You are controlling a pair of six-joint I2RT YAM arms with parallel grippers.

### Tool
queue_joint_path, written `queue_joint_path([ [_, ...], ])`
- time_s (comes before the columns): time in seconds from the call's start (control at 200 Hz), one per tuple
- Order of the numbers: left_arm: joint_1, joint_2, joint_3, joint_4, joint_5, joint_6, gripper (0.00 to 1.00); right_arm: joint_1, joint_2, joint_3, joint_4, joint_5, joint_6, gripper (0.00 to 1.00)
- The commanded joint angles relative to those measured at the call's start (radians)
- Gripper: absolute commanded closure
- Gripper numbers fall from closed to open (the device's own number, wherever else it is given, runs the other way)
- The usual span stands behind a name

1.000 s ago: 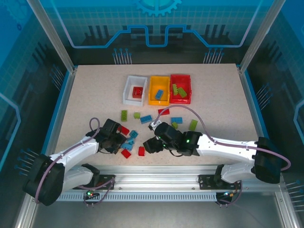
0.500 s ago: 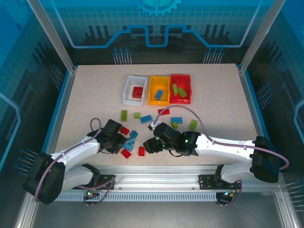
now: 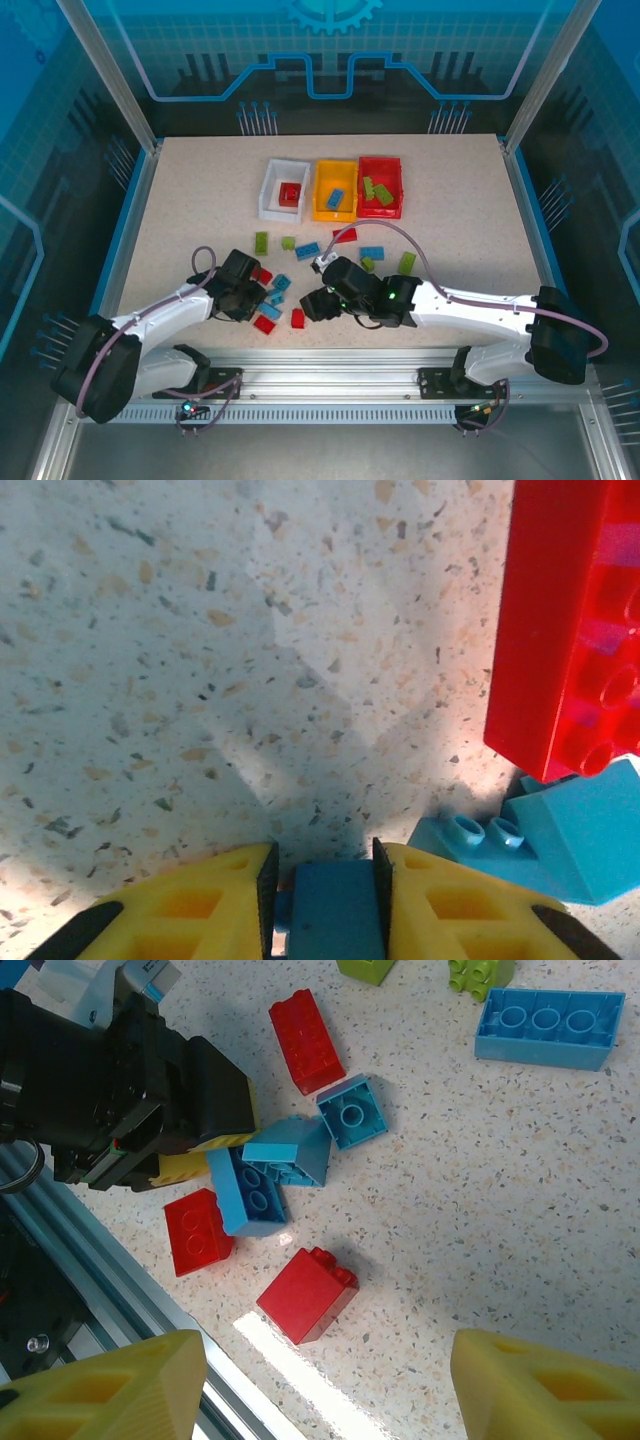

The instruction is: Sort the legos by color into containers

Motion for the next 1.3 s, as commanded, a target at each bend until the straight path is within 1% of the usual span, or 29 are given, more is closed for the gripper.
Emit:
queue_joint_path([
  [0.0,-0.014,0.019,0.019,0.104,0.031,-0.015,0.70,0.014,0.003,0.023,-0.006,0.027,0.014,0.33],
  [0.19,-0.014,-0.012,0.058,0.054,0.018,0.009,0.72,0.013,-0.005,0.029,-0.012,0.037,0.013,0.33],
  [0.33,-0.012,-0.089,0.080,-0.018,-0.017,0.028,0.73,0.005,-0.035,0.034,-0.007,0.056,0.008,0.34],
  [0.51,-0.011,-0.153,0.158,-0.108,-0.037,0.073,0.73,-0.032,-0.068,0.049,0.005,0.083,0.009,0.33],
  [0.64,-0.012,-0.137,0.252,-0.124,-0.044,0.123,0.75,-0.080,-0.108,0.063,0.010,0.128,0.028,0.34],
  [0.695,-0.012,-0.101,0.311,-0.110,-0.045,0.164,0.75,-0.106,-0.122,0.075,0.002,0.166,0.046,0.34],
  [0.775,-0.012,-0.005,0.411,-0.077,-0.031,0.228,0.75,-0.157,-0.131,0.094,-0.012,0.209,0.077,0.34],
  [0.95,-0.017,0.241,0.657,-0.018,-0.034,0.369,0.75,-0.294,-0.106,0.126,-0.010,0.208,0.129,0.34],
  [1.035,-0.023,0.376,0.807,0.001,-0.029,0.439,0.77,-0.350,-0.101,0.140,-0.013,0.188,0.146,0.34],
  [1.191,-0.047,0.631,1.106,-0.027,-0.089,0.610,0.77,-0.402,-0.108,0.162,-0.034,0.175,0.146,0.34],
  [1.296,-0.050,0.800,1.293,-0.062,-0.109,0.695,0.77,-0.418,-0.119,0.162,-0.047,0.169,0.142,0.34],
])
